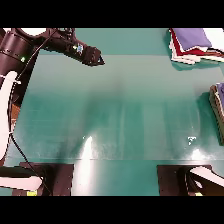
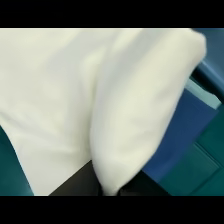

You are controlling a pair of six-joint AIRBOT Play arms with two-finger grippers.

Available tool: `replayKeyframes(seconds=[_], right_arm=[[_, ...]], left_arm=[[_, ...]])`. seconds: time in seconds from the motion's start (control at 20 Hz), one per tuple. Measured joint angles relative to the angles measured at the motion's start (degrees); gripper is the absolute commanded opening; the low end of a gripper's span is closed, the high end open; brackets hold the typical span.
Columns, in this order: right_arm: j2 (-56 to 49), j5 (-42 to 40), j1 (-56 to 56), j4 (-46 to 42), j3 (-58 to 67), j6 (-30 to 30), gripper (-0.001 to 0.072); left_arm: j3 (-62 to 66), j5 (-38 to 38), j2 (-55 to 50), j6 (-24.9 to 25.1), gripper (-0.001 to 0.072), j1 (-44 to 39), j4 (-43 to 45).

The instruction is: Fold the shirts.

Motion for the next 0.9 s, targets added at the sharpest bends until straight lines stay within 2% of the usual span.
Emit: replayKeyframes(seconds=[0.05, 0.1, 0.25, 0.45, 0.7, 0.9], right_arm=[[0.5, 0.3, -1.0, -1.2, -1.1, 0.2, 0.0492], [0.9, 0.5, -1.9, -2.2, -2.0, 0.4, 0.0587], [1.5, 0.3, -3.4, -3.0, -3.2, 1.3, 0.0584], [1.8, -2.5, 0.2, 2.4, -1.7, 1.9, 0.0582], [1.9, -5.0, 15.4, 12.2, 0.8, 2.1, 0.0573], [0.9, -5.7, 32.3, 15.4, 1.4, 2.2, 0.0558]], left_arm=[[0.0, 0.0, 0.0, 0.1, 0.0022, 0.0, 0.0], [0.0, 0.0, 0.0, 0.2, 0.0022, 0.0, 0.0], [0.0, 0.0, 0.0, 0.3, 0.0022, 0.0, 0.0], [0.0, 0.5, 0.0, 0.5, 0.0022, 0.0, 0.0], [0.0, 1.6, 0.0, 0.5, 0.0022, 0.0, 0.0], [0.0, 1.8, 0.0, 0.5, 0.0023, 0.0, 0.0]])
